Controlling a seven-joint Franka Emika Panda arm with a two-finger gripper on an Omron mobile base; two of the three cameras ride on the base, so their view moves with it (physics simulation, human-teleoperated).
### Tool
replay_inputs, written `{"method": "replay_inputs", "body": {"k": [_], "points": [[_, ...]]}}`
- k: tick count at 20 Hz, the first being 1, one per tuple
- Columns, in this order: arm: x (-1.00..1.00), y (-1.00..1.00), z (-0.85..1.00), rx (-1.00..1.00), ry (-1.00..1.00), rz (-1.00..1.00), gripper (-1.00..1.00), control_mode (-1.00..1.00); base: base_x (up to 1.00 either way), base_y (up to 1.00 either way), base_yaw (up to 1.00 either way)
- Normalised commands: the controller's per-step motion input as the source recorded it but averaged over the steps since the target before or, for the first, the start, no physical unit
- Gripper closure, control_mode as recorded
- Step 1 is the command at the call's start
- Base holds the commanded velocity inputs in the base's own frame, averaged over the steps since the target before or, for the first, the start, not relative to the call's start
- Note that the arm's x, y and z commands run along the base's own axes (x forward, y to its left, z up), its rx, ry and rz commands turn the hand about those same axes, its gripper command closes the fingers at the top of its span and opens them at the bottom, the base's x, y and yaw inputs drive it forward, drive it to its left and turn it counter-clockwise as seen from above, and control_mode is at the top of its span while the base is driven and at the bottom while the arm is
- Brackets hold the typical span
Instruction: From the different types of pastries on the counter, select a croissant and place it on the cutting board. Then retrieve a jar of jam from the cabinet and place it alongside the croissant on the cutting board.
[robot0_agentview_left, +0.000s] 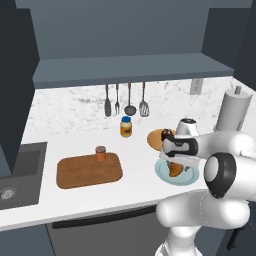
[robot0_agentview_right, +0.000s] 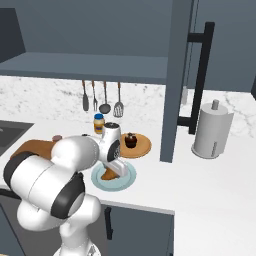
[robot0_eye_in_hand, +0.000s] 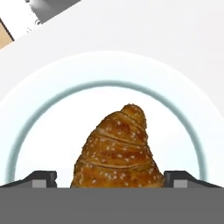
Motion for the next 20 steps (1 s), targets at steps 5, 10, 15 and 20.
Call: {"method": "replay_inputs", "body": {"k": [5,10,15,20], "points": [[-0.13,0.11,-0.29,0.0,0.0,0.0,1.0,-1.0,0.0,0.0,0.0],[-0.25,0.0,-0.11,-0.03,-0.07,0.0,1.0,-1.0,0.0,0.0,0.0],[-0.32,0.0,-0.06,-0.03,-0.07,0.0,1.0,-1.0,0.0,0.0,0.0],[-0.03,0.0,0.21,-0.01,-0.06,0.0,1.0,-1.0,0.0,0.0,0.0]]}}
